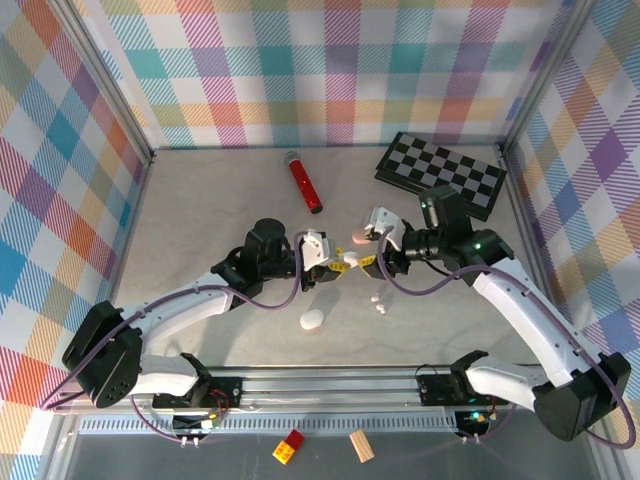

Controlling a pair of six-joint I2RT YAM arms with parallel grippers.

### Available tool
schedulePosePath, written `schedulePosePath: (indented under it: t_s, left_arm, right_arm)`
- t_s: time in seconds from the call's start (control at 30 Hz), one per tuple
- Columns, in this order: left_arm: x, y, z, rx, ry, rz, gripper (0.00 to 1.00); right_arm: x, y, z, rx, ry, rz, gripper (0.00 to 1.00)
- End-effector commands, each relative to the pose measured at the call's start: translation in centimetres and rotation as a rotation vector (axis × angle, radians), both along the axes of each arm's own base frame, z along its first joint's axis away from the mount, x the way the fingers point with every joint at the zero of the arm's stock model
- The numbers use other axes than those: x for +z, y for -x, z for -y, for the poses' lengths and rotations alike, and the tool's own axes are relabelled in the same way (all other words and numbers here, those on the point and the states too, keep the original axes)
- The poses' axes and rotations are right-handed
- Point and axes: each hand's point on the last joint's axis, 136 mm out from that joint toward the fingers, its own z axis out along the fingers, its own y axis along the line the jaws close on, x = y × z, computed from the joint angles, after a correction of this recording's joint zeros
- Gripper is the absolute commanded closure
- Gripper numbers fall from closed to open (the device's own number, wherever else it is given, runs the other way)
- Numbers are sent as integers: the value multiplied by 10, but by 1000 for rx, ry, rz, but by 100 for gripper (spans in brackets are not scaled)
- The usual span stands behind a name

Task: Insert wireless bluetooth earbuds into charging case

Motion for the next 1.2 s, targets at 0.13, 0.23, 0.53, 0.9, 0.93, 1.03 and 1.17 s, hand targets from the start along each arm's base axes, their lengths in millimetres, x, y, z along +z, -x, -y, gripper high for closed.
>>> schedulePosePath:
  t_s: [0.13,0.23,0.53,0.9,0.93,1.03,1.17]
  left_arm:
    - [30,10,3,-64,61,36,92]
    - [32,11,3,-65,62,37,92]
    - [34,11,3,-68,72,31,92]
    - [27,0,-6,18,77,6,48]
    - [26,-4,-9,43,85,0,41]
    - [21,-17,-21,127,105,0,25]
    - [3,-26,-31,211,66,-14,12]
  right_arm:
    - [-18,9,-13,112,27,-25,44]
    - [-20,5,-15,110,29,-22,56]
    - [-20,6,-15,114,26,-24,75]
    - [-28,-17,-5,-52,35,-9,82]
    - [-29,-22,-2,-89,26,-15,82]
    - [-28,-44,8,-238,-35,-37,82]
    - [-31,-83,28,-527,-216,-177,84]
